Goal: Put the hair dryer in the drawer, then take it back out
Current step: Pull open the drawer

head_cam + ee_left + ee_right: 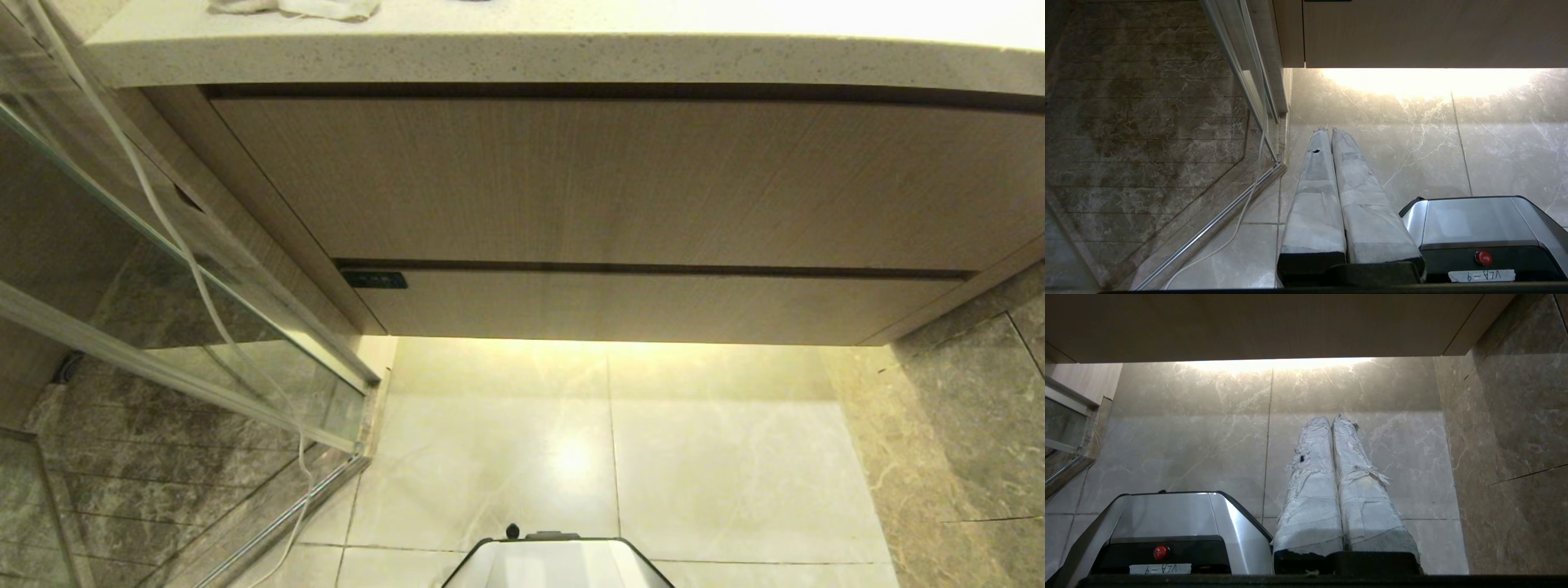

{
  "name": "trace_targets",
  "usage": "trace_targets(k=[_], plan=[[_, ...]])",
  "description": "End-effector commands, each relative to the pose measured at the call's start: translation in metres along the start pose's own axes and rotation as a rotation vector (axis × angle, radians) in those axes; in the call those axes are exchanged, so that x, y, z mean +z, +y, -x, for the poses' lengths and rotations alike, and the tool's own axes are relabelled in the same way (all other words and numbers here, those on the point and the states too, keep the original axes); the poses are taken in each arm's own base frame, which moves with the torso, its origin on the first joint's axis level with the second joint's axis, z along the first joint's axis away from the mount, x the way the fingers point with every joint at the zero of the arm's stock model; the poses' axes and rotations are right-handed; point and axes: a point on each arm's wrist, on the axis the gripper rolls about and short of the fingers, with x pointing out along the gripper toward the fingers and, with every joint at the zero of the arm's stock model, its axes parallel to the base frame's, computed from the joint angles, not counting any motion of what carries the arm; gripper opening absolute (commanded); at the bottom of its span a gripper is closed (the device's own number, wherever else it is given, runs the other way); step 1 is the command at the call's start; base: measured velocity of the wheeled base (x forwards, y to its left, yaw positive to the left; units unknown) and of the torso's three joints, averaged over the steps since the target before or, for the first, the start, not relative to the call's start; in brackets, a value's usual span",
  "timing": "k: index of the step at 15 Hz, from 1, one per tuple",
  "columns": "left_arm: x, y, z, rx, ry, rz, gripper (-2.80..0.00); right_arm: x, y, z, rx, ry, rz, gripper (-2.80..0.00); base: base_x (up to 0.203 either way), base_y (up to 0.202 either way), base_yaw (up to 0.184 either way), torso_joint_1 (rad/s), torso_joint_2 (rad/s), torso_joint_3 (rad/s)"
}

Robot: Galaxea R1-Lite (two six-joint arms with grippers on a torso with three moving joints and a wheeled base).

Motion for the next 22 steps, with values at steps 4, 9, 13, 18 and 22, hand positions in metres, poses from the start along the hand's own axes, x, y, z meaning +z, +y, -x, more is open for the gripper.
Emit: trace_targets(k=[4, 9, 13, 18, 22], plan=[[-0.0005, 0.0000, 0.0000, 0.000, 0.001, 0.000, -2.80, -0.0004, 0.0000, -0.0002, 0.000, 0.002, 0.000, -2.80, 0.000, 0.000, 0.000, 0.000, 0.00, 0.000], [-0.0005, 0.0000, -0.0001, 0.000, 0.002, 0.000, -2.80, -0.0004, 0.0000, -0.0002, 0.000, 0.002, 0.000, -2.80, 0.000, 0.000, 0.000, 0.000, 0.00, 0.000], [-0.0005, 0.0000, -0.0001, 0.000, 0.002, 0.000, -2.80, -0.0004, 0.0000, -0.0002, 0.000, 0.002, 0.000, -2.80, 0.000, 0.000, 0.000, 0.000, 0.00, 0.000], [-0.0005, 0.0000, -0.0001, 0.000, 0.002, 0.000, -2.80, -0.0004, 0.0000, -0.0002, 0.000, 0.002, 0.000, -2.80, 0.000, 0.000, 0.000, 0.000, 0.00, 0.000], [-0.0005, 0.0000, -0.0001, 0.000, 0.002, 0.000, -2.80, -0.0004, 0.0000, -0.0002, 0.003, 0.002, 0.000, -2.80, 0.000, 0.000, 0.000, 0.000, 0.00, 0.000]])
